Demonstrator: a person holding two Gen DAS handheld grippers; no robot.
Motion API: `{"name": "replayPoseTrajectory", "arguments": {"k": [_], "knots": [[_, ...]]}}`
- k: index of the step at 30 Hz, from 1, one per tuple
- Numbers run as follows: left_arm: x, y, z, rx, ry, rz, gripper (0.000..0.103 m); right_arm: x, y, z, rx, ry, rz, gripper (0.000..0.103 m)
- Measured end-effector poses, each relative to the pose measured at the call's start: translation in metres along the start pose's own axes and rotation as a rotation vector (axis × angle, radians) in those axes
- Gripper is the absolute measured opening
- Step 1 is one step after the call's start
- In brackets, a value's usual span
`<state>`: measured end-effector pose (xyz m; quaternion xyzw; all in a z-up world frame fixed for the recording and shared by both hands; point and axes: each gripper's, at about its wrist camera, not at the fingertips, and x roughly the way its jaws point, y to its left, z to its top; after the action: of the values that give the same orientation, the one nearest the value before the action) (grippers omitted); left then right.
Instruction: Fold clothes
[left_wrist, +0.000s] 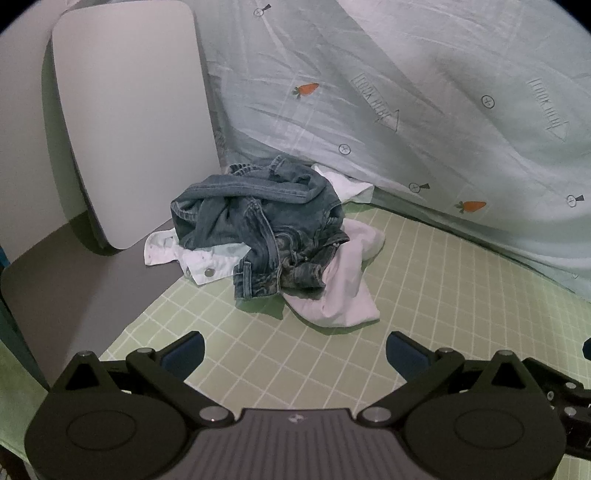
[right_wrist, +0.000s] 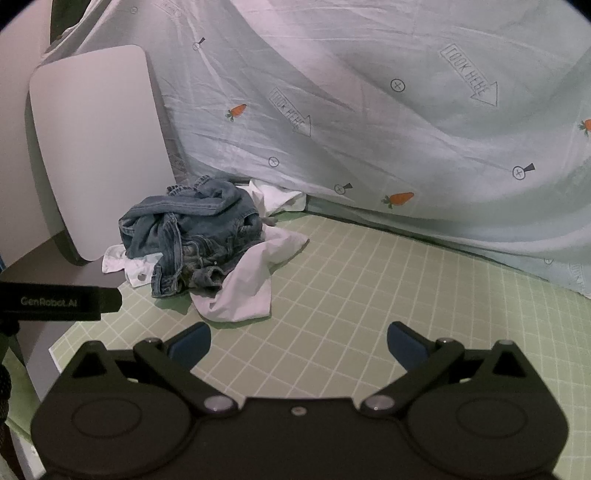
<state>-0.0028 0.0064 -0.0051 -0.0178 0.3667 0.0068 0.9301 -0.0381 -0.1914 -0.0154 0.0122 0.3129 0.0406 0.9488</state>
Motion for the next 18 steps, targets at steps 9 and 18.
{"name": "replayPoseTrajectory", "arguments": {"k": [9,18], "knots": [[0.013,0.009,0.005,-0.05,0.014,-0.022,0.103,0.01,-0.005,0.003,0.009,0.0,0.008,0.103],[0.042,0.025,0.028,-0.109,0.017,-0.021,0.103,0.041,-0.014,0.02,0.024,-0.008,0.079,0.103]]}}
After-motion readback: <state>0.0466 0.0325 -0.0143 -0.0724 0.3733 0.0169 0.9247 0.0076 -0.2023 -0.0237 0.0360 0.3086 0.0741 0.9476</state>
